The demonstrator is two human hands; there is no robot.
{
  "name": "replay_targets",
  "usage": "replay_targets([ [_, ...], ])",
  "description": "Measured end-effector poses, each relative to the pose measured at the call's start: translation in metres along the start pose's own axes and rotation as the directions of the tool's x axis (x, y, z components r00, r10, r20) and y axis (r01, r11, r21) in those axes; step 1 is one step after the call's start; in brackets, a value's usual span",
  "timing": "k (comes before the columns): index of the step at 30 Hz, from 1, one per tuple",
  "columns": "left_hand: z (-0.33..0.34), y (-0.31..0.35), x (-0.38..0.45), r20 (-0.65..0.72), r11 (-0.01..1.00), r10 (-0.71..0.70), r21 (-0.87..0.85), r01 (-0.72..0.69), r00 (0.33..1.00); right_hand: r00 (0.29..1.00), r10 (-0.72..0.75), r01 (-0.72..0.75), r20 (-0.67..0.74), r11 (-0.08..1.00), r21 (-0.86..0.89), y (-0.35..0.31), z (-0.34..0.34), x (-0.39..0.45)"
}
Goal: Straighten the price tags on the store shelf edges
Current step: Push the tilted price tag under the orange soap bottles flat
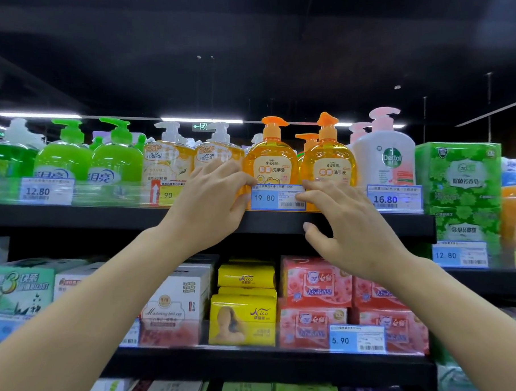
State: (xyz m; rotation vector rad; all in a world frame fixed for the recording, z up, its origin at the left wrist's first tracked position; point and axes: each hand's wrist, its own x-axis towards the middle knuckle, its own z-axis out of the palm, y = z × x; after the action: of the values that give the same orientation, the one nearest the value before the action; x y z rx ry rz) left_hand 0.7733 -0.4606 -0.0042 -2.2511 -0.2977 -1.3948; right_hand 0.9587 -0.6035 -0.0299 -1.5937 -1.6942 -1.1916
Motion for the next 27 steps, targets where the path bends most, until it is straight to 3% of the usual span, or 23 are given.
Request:
replay_targets([
  [17, -0.006, 0.018, -0.004, 0.04, 0.993, -0.051, 0.111, 0.046, 0.998, 0.999, -0.025, 0.023, 0.046, 0.999, 0.036, 0.006, -0.007, -0.015],
  [21, -0.006, 0.039, -0.008, 0.048, 0.998, -0.061, 0.038, 0.059, 0.997, 1.0, 0.002, -0.003, 0.021, 0.999, 0.045, 0.012, -0.025, -0.033],
  [27, -0.005, 0.082, -0.014, 0.069, 0.994, 0.049, -0.102, -0.042, 0.996, 0.999, 0.041, -0.041, 0.004, 0.999, -0.03, 0.016, -0.056, -0.068],
])
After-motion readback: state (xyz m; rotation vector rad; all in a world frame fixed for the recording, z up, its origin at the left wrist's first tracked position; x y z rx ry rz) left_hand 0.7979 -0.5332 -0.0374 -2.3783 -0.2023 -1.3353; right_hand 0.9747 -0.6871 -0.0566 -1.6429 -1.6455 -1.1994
